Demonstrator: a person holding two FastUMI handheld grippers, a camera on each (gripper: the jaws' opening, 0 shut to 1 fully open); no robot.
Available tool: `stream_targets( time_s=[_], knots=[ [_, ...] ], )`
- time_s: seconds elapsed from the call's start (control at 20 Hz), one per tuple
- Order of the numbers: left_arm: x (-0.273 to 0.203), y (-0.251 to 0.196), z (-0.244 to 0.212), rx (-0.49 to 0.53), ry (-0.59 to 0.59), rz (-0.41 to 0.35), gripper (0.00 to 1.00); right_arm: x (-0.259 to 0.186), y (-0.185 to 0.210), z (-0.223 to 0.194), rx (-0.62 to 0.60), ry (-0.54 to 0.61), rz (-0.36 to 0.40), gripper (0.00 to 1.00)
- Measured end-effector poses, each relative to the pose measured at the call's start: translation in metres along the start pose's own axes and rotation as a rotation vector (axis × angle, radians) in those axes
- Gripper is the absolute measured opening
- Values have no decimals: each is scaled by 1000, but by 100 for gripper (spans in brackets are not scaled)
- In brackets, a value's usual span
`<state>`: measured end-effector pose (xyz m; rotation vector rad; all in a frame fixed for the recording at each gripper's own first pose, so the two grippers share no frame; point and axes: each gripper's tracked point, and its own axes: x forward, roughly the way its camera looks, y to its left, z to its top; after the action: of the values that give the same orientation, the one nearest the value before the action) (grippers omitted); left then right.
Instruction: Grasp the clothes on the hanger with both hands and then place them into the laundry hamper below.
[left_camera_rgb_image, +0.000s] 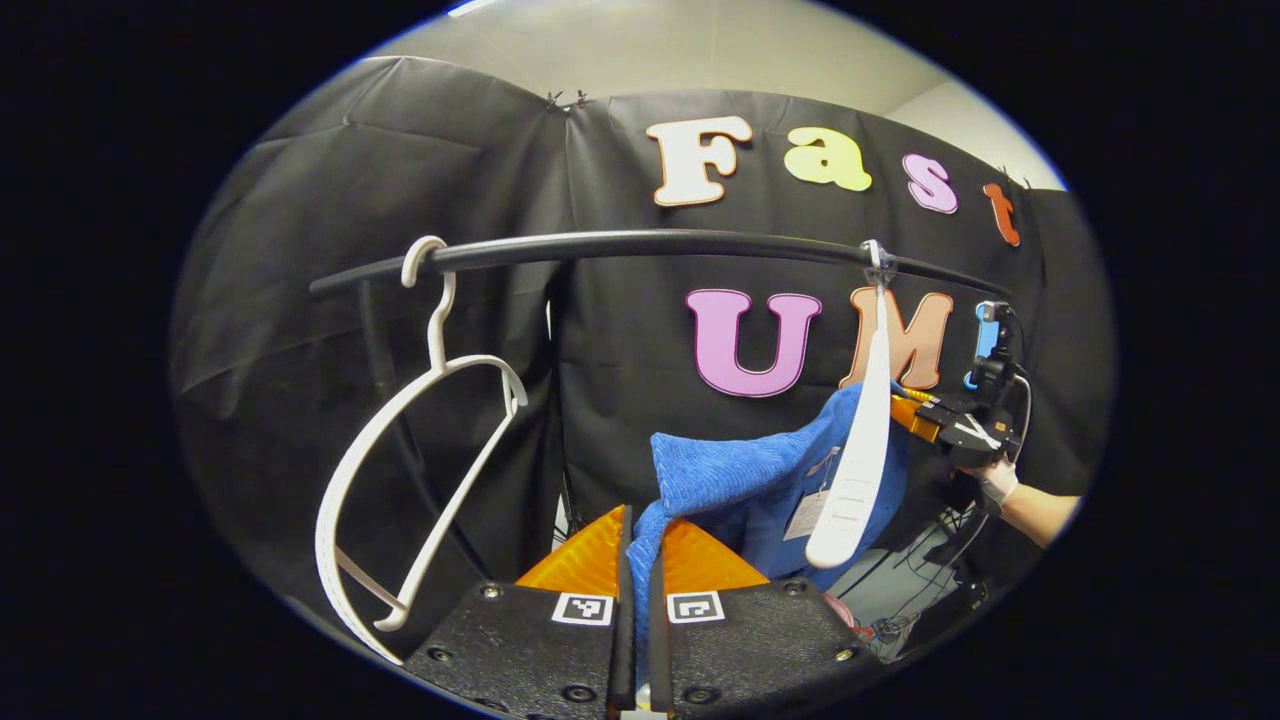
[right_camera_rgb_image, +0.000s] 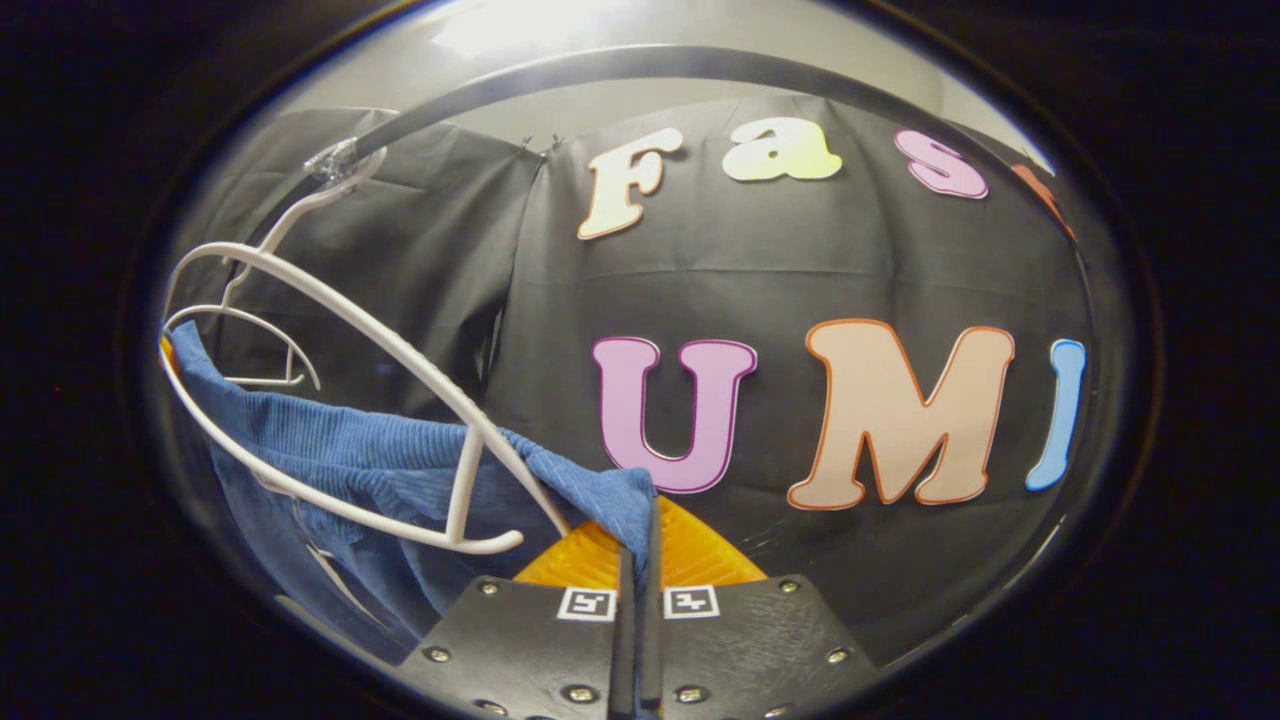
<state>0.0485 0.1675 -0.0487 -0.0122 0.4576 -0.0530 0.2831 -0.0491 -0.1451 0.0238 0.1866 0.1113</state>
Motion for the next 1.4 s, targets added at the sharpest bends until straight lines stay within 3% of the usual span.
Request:
stream_targets(
  time_s=[0.45, 0.65, 0.85, 1.4],
  knots=[
    [15, -18, -20, -14, -69, -15, 5, 7, -10, -19, 80, 71, -63, 3],
    [25, -26, -25, -76, -117, -18, 5, 4, -20, -36, 105, 110, -95, 3],
    [31, -24, -40, -142, -139, -9, 6, -8, -26, -54, 120, 147, -112, 3],
    [19, -39, -92, -111, -104, 6, 6, -67, -26, -102, 63, 256, -133, 3]
  ],
)
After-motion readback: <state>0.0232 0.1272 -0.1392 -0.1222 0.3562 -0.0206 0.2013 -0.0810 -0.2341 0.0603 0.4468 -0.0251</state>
